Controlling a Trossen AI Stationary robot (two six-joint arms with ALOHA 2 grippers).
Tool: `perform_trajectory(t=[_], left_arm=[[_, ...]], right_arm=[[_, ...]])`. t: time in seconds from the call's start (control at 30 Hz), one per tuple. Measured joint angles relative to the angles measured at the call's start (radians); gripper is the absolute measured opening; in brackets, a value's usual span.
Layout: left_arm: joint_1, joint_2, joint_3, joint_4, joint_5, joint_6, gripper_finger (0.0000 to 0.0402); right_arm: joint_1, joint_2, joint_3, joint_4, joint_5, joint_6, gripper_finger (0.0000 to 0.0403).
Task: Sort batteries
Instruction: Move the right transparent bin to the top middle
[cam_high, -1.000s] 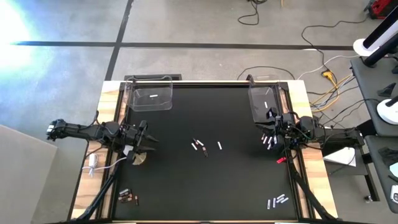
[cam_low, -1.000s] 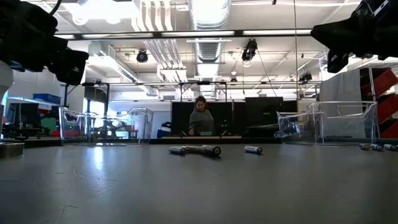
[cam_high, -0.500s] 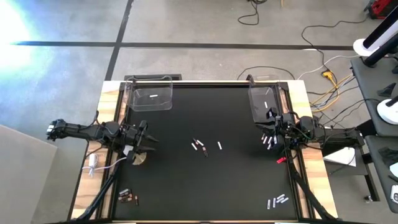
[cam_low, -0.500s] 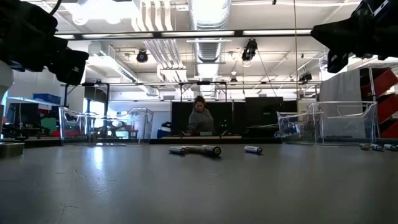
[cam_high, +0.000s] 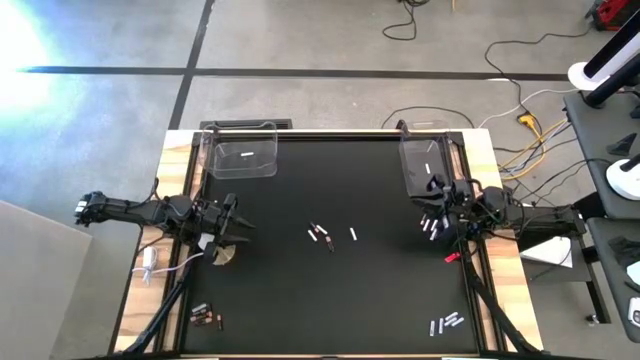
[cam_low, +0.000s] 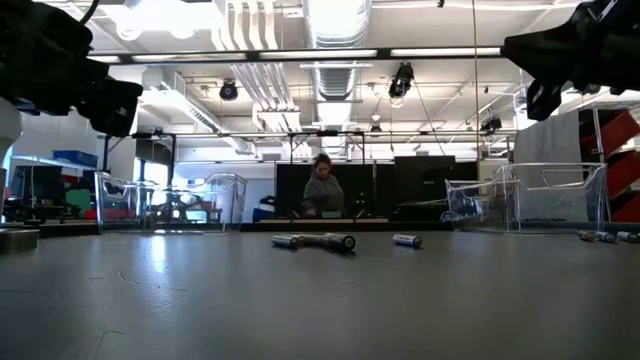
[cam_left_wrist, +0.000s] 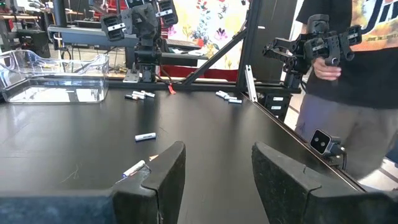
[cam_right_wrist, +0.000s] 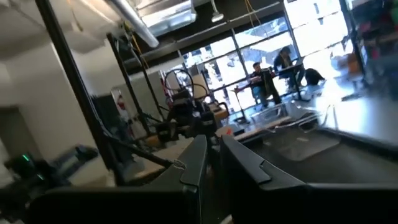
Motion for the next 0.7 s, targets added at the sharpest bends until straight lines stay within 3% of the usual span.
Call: perform_trajectory(t=[0.17, 0.27, 0.5, 0.6, 0.7], left_arm=[[0.000, 0.000, 0.000, 0.000, 0.000, 0.000, 0.0164], [0.000, 0.000, 0.000, 0.000, 0.000, 0.000, 0.0164], [0.000, 0.000, 0.000, 0.000, 0.000, 0.000, 0.0164], [0.000, 0.000, 0.000, 0.000, 0.000, 0.000, 0.0164], [0.000, 0.000, 0.000, 0.000, 0.000, 0.000, 0.0164]], right_arm=[[0.000, 0.002, 0.031, -0.033, 0.000, 0.182, 0.0038], [0.000, 0.061, 0.073, -0.084, -0.001, 0.190, 0.0038], [0.000, 0.354, 0.336, -0.405, 0.037, -0.123, 0.0038], [0.000, 0.488, 0.432, -0.438, 0.131, -0.286, 0.0038], [0.000, 0.606, 0.530, -0.483, 0.268, -0.314, 0.0038]])
